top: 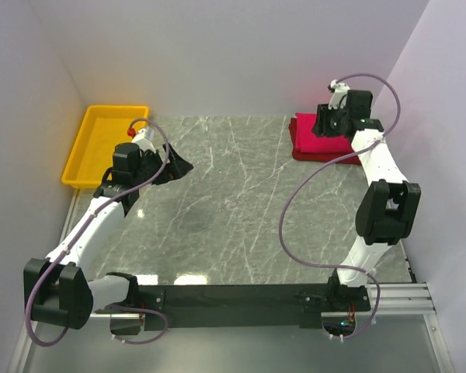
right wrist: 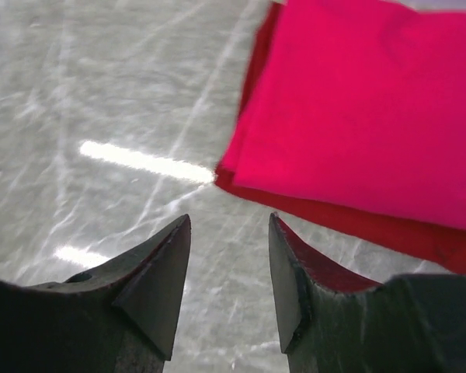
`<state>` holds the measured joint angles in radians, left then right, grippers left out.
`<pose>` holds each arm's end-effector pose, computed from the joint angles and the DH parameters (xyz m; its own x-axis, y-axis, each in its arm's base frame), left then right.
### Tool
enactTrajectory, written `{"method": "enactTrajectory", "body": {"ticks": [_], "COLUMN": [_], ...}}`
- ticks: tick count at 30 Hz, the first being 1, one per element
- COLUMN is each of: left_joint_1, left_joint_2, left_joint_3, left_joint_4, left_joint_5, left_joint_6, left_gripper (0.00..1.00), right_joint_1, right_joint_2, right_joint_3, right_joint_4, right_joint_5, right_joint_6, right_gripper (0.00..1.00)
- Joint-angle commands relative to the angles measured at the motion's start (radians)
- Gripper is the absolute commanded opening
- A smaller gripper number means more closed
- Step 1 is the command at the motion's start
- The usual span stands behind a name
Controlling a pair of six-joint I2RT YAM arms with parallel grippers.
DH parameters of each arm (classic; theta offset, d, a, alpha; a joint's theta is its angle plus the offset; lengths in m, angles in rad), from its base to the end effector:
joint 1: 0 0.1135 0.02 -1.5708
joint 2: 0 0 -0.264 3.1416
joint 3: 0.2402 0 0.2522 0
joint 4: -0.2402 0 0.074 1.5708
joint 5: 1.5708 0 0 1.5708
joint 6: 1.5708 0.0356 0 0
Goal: Fold and stack the t-shirts
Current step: Neatly place the folded tshirt to the corner
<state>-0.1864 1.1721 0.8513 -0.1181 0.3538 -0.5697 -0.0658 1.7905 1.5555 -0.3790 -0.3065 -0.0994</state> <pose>0.2592 -0.0614 0.2909 -0.6116 -0.3995 -0.6828 0.1807 0.7698 -0.6122 0.4178 -0.0168 0.3103 -0.5539 -0.0583 -0.8306 -0.2395 0.9665 0.0919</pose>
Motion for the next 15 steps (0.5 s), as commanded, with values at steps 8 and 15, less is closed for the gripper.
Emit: {"method": "enactTrajectory", "body": {"ticks": [8, 15], "left_joint_1": [0.015, 0.034], "left_joint_2": [0.046, 0.014], "left_joint_3": [0.101, 0.138], "left_joint_4": [0.022, -0.011], "left_joint_5": [-0.099, -0.196], "left_joint_6": [-0.001, -0.018], "left_gripper": [0.98, 0.99], "right_joint_1": [-0.019, -0.114], "right_joint_2": [-0.324, -0.56], "right_joint_3": [-0.052, -0.314], "right_joint_4": [-0.187, -0.063], "right_joint_5": [-0.163, -0.14], "right_joint_6": [-0.152, -0.059], "right_gripper": [0.63, 0.71]}}
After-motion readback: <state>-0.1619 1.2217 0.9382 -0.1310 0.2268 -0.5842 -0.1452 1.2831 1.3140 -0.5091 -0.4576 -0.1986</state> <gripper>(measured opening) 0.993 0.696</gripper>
